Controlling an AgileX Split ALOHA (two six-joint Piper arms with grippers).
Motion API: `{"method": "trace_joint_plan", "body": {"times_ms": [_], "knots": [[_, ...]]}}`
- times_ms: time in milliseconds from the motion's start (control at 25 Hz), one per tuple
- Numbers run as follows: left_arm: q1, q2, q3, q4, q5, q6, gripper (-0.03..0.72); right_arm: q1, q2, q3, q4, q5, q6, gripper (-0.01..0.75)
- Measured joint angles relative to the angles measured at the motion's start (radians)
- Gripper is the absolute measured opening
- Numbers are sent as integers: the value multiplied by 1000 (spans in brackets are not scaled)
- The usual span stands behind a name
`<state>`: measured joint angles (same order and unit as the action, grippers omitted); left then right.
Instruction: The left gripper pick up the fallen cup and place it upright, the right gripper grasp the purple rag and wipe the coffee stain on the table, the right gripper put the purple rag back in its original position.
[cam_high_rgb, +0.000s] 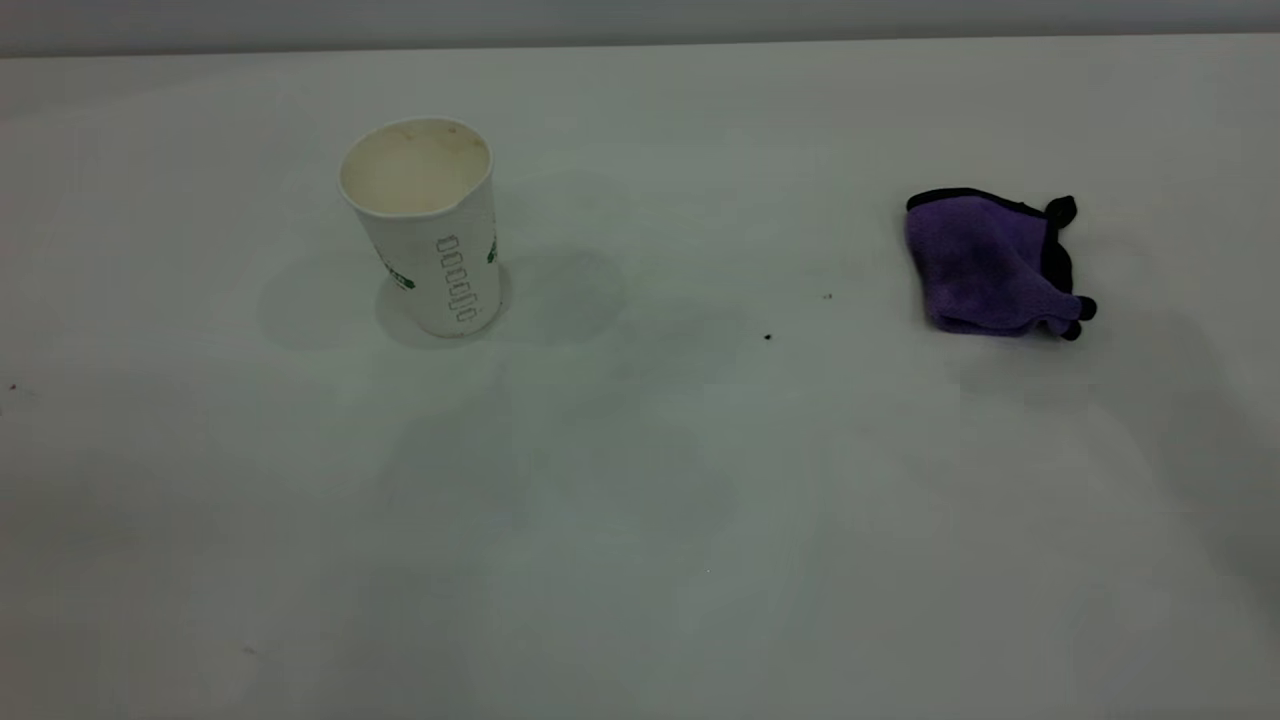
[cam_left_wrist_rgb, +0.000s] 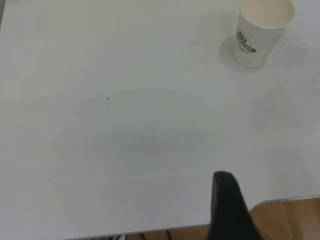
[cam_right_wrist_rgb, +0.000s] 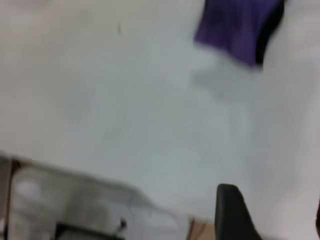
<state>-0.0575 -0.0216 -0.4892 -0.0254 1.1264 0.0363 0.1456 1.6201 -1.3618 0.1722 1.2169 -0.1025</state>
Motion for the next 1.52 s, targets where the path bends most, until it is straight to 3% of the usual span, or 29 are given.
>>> {"method": "trace_joint_plan", "body": {"times_ms": [200, 720, 1280, 1520], "knots": [[0, 0, 0, 0, 0, 0, 474, 0, -266, 303, -39, -1, 18, 438], [0, 0, 0, 0, 0, 0, 474, 0, -824, 853, -68, -136, 70, 438], [0, 0, 0, 0, 0, 0, 474, 0, -1462, 883, -72, -92, 74, 438], [0, 0, 0, 0, 0, 0, 474, -87, -1609, 883, -71, -79, 74, 438]]}}
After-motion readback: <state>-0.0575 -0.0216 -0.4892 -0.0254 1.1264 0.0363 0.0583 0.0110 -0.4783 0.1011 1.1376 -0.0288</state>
